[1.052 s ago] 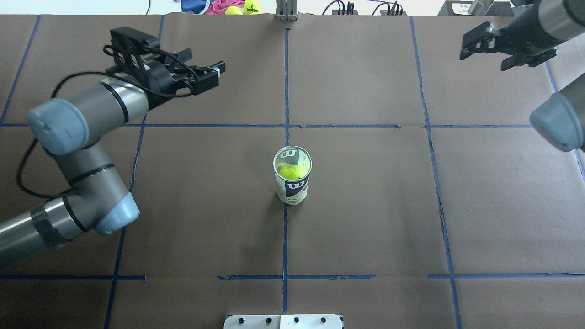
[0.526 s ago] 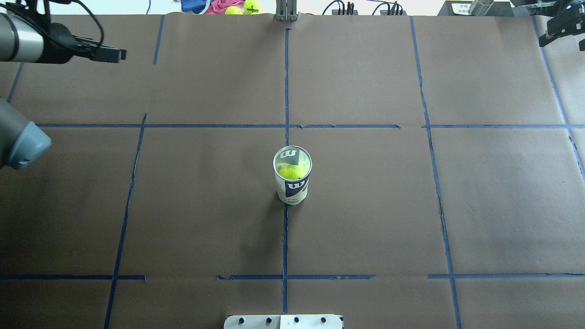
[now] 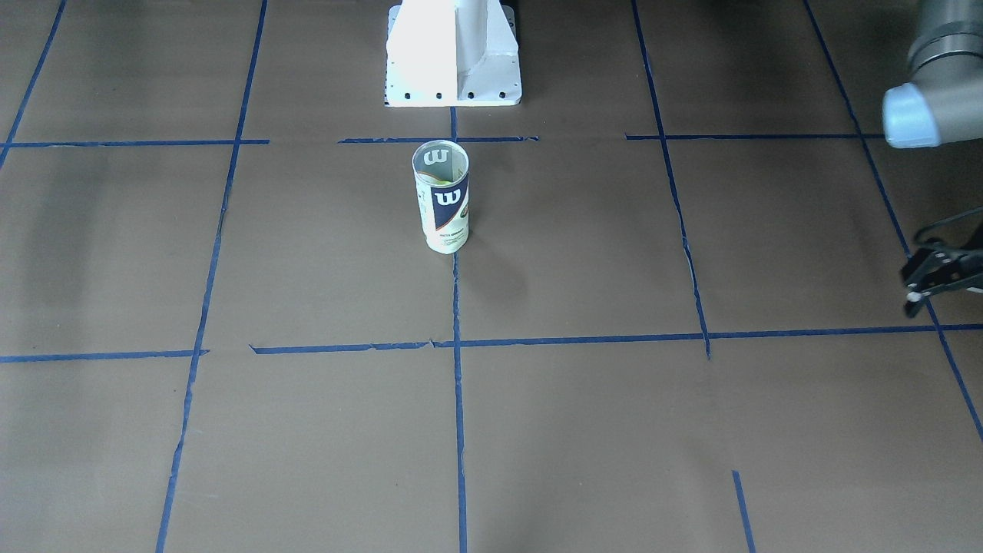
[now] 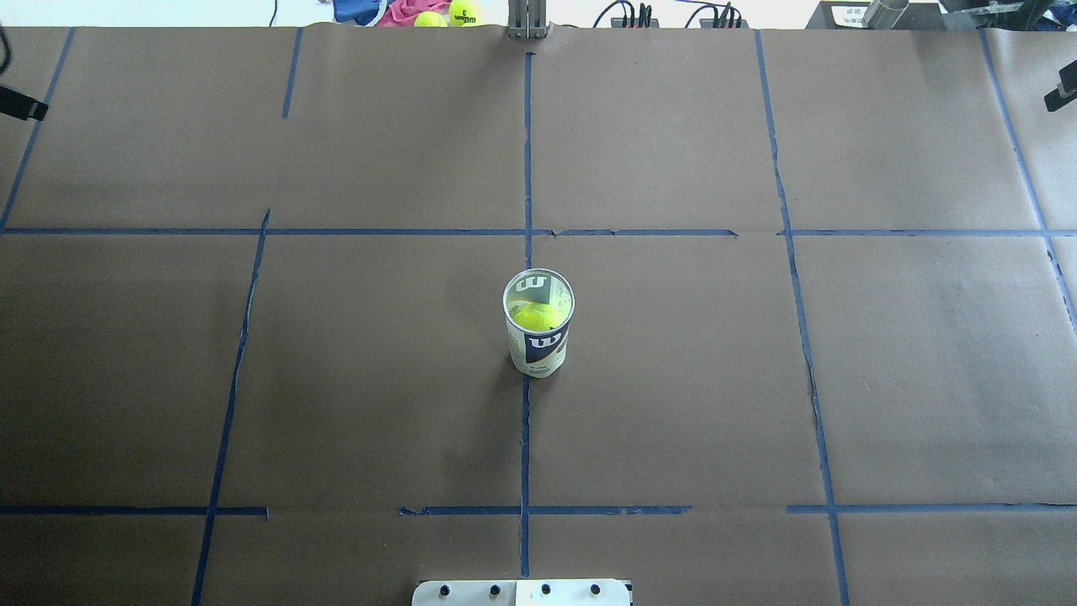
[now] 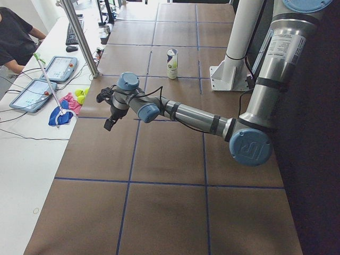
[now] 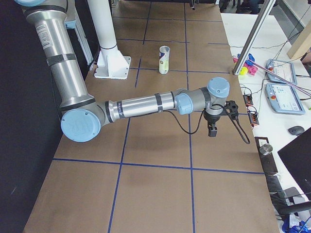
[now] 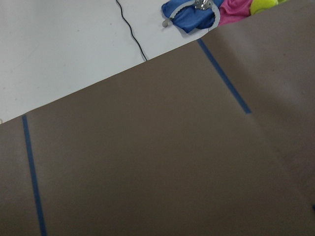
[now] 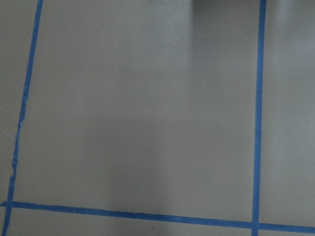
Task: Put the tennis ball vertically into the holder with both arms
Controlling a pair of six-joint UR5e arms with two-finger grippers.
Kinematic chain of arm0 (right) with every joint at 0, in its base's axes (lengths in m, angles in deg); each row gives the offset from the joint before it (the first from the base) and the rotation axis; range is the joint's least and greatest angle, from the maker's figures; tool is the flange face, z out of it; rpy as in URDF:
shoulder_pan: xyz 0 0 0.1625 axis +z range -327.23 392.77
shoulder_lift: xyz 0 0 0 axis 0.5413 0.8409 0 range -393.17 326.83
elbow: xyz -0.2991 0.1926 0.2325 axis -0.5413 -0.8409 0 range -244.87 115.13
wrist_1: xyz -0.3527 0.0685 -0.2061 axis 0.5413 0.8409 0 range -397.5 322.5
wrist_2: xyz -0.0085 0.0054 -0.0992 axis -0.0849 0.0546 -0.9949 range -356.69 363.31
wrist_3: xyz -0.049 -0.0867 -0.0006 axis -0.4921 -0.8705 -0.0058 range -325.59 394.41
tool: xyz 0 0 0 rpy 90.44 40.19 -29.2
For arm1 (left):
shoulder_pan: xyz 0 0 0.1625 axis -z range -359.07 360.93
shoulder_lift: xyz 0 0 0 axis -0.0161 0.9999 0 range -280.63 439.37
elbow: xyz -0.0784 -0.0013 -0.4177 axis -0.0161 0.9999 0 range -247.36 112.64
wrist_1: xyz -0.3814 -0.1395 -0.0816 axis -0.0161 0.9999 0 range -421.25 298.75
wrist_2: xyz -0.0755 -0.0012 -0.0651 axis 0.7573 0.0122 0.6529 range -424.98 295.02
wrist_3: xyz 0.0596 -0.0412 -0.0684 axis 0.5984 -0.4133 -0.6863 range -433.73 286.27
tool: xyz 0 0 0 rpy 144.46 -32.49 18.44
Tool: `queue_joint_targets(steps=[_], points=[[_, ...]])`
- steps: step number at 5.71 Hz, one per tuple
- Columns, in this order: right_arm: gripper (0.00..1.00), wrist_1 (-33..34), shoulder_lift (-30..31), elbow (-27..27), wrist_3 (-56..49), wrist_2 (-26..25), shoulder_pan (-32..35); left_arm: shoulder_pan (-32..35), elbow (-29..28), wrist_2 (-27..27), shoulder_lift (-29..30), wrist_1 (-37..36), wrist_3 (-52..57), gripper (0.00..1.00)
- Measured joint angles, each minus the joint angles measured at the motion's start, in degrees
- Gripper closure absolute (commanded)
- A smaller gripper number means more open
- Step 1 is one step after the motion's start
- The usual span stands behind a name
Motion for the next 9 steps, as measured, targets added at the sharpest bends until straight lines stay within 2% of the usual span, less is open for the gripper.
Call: queue_joint_targets(steps=[1,2,4,6,8,9], points=[[0.01,-0.06,0.50,-2.00,-3.55,0.78,1.34,3.76,-0.94,5.44,-0.82,-7.10,2.64,0.00],[0.00,-0.14,1.44,-2.94,-7.35,1.22,2.23,7.08,-1.30,7.75,-2.06,-15.08,3.42,0.00],[0.00,-0.12,3.87,-3.35,-11.31,1.58,3.38,13.40,-1.56,8.76,-7.43,-19.30,9.76,0.00],[0.00,-1.09,7.38,-3.55,-11.97,1.63,4.28,14.85,-1.15,8.78,-9.13,-25.42,15.27,0.00],[0.00,-4.97,10.25,-3.09,-12.26,1.35,4.38,15.39,-1.56,8.54,-9.57,-28.05,15.77,0.00],[0.00,-4.82,11.03,-2.90,-12.26,1.31,3.90,15.38,-1.56,8.62,-9.87,-29.97,15.68,0.00]])
